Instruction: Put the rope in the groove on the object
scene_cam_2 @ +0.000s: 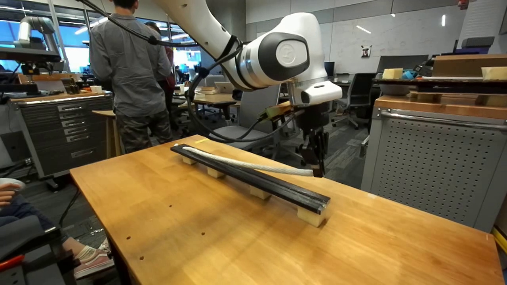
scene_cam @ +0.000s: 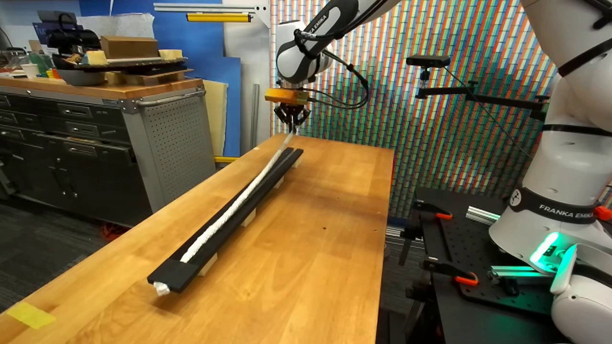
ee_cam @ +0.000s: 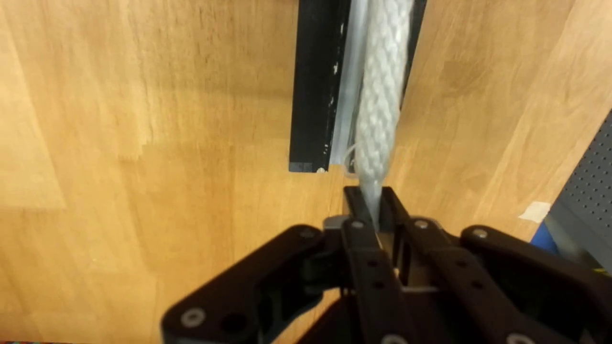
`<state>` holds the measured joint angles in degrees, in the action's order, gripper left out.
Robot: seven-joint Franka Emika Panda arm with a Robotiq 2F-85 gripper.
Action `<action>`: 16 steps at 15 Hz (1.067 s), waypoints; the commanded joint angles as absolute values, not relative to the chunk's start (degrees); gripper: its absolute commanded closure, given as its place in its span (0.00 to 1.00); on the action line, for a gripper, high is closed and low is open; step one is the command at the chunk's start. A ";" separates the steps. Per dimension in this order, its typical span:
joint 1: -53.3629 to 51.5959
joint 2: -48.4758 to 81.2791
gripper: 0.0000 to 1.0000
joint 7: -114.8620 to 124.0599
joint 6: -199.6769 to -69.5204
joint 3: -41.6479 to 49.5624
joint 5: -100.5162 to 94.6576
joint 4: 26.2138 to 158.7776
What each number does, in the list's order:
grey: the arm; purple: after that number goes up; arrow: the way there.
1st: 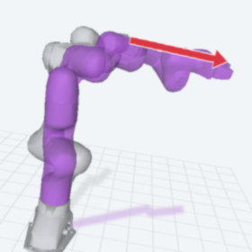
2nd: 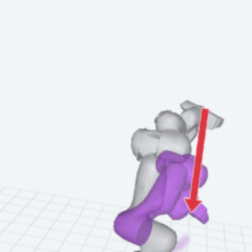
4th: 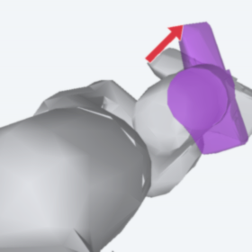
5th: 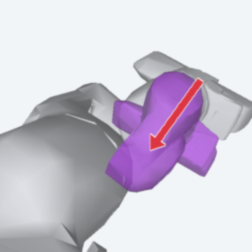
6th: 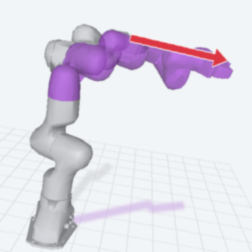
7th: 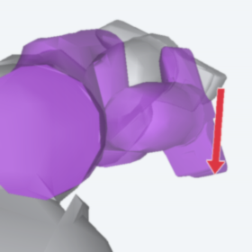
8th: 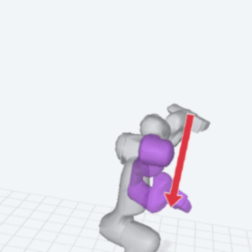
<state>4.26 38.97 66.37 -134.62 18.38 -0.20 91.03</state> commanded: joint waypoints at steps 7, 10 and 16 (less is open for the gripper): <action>4.85 45.41 0.97 67.13 -127.86 18.82 -3.36 82.26; 5.19 46.74 0.97 67.13 -126.84 18.85 -3.23 80.38; 5.82 48.47 0.97 67.08 -125.55 18.88 -3.08 78.62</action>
<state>4.89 46.54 66.39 -127.86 18.42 -1.87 82.28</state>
